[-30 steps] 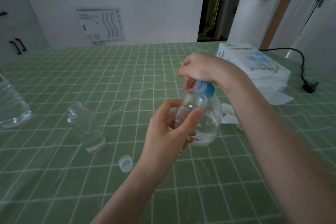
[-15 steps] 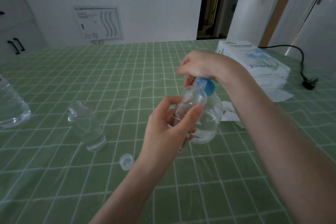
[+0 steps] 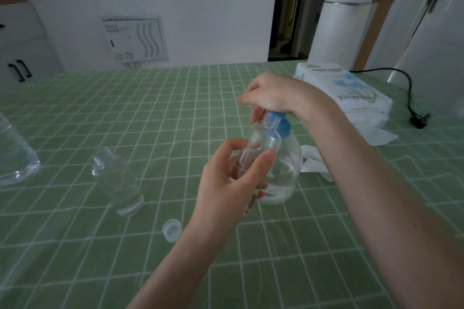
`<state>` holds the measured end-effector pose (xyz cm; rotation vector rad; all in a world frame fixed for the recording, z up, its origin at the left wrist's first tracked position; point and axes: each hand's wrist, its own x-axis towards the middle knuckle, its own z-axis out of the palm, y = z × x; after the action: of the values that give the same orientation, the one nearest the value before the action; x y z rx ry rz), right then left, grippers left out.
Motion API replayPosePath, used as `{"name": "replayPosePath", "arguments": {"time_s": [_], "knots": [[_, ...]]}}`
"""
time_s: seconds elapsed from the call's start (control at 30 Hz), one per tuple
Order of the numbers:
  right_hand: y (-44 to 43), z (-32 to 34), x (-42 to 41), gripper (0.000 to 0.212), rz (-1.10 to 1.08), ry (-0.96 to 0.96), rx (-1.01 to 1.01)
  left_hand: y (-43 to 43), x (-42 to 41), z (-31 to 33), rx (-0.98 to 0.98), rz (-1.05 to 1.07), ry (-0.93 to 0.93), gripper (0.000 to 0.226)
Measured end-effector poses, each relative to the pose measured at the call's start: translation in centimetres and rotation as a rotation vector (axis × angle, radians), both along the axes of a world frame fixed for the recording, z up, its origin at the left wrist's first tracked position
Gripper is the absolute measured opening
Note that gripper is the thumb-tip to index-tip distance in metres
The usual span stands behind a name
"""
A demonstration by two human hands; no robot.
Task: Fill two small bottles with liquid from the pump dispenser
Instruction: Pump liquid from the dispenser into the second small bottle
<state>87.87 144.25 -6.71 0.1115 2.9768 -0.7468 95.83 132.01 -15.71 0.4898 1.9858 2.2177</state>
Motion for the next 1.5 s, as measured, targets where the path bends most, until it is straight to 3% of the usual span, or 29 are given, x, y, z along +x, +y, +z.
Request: {"name": "replayPosePath", "arguments": {"time_s": [1.5], "knots": [[0.0,-0.3,-0.3,0.040,0.010,-0.027,0.003,0.0,0.0,-0.2,0.008,0.005,0.016,0.034]]}}
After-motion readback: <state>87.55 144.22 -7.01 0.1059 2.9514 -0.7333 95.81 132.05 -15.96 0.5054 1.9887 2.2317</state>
